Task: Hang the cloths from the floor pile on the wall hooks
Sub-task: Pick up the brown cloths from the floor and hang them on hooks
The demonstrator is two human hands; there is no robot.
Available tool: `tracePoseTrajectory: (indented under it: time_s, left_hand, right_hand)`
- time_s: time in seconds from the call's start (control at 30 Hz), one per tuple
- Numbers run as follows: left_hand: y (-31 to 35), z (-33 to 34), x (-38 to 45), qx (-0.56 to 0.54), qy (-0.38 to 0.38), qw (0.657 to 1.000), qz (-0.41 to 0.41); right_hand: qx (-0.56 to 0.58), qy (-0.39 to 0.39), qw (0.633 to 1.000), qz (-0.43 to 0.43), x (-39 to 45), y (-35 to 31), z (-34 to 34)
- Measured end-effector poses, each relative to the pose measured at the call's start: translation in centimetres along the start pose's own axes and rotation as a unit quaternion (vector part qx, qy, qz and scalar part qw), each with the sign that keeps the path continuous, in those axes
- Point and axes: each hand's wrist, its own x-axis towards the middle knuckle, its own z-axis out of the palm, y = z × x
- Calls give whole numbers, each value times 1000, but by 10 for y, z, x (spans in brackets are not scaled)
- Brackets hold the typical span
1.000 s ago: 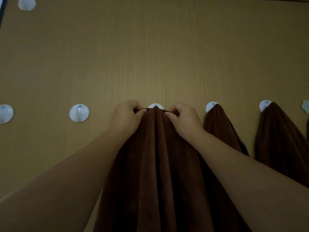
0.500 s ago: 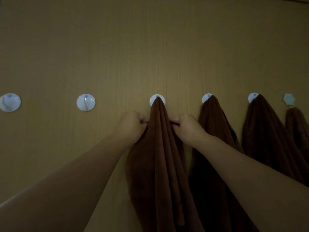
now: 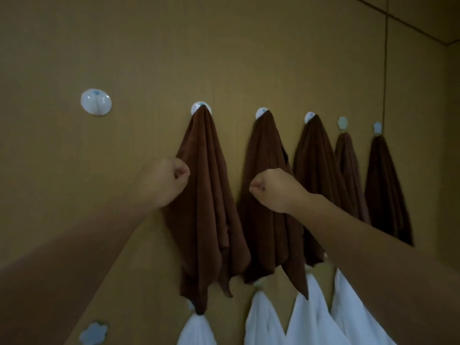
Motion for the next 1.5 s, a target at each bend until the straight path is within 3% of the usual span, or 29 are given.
tracePoseTrajectory:
  time_s: [0.27, 0.5, 0.8, 0.97, 1.23, 1.5]
  left_hand:
    - [63, 31, -75, -15, -63, 996, 60]
    - [140, 91, -172, -69, -124, 984, 106]
    - [225, 204, -283, -181, -307, 923, 144]
    - [255, 258, -327, -224, -395, 869, 196]
    - [267, 325, -390, -247, -524, 760, 294]
    - [308, 335, -469, -236, -559, 663, 438]
  right_hand:
    - [30, 4, 999, 33, -112, 17, -17]
    - [-32, 8, 992, 118, -267, 74, -42]
    - [-68, -22, 938, 340, -462, 117, -53]
    - [-94, -19, 872, 479, -544, 107, -44]
    - [-154, 1, 730, 667, -648, 48, -3]
    - [-164, -35, 581, 797, -737, -56, 19]
